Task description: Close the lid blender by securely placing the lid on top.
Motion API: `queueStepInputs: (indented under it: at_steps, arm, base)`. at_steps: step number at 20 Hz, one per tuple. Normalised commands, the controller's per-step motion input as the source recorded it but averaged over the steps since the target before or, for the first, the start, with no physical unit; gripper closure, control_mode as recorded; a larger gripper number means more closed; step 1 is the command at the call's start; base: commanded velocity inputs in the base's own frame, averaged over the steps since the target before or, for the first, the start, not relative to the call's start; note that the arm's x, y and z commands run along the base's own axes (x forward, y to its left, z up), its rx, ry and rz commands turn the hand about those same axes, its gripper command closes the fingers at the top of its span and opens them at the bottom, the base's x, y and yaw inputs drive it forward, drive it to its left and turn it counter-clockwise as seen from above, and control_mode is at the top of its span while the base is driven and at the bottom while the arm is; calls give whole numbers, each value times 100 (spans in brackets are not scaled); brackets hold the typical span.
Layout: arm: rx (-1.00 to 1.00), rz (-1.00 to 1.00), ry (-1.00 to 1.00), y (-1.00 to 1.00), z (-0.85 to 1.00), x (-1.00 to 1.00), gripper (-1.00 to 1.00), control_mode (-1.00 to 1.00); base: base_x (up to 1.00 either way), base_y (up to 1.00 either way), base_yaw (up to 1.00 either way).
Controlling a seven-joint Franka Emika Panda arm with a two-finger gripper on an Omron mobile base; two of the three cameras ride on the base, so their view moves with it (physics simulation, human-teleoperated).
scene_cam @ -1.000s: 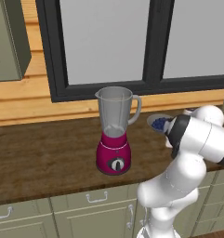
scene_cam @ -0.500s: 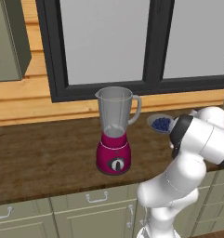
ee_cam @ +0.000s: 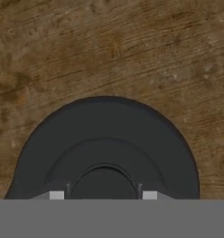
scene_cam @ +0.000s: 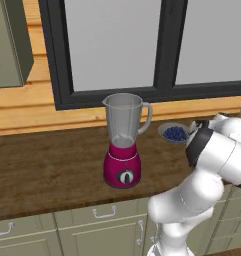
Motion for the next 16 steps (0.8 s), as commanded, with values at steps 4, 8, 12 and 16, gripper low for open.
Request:
queueStepInputs:
  at_steps: [4,8,12,16]
  arm:
    - [0,0,-18,5,100,-30,100,-100]
    - [0,0,-22,20,100,-25,100,-100]
    - [0,0,-20,46,100,-11,100,-100]
    - [0,0,-20,44,100,-3,100,-100]
  base:
    - [0,0,0]
    - [0,0,0]
    - [0,0,0]
    - [0,0,0]
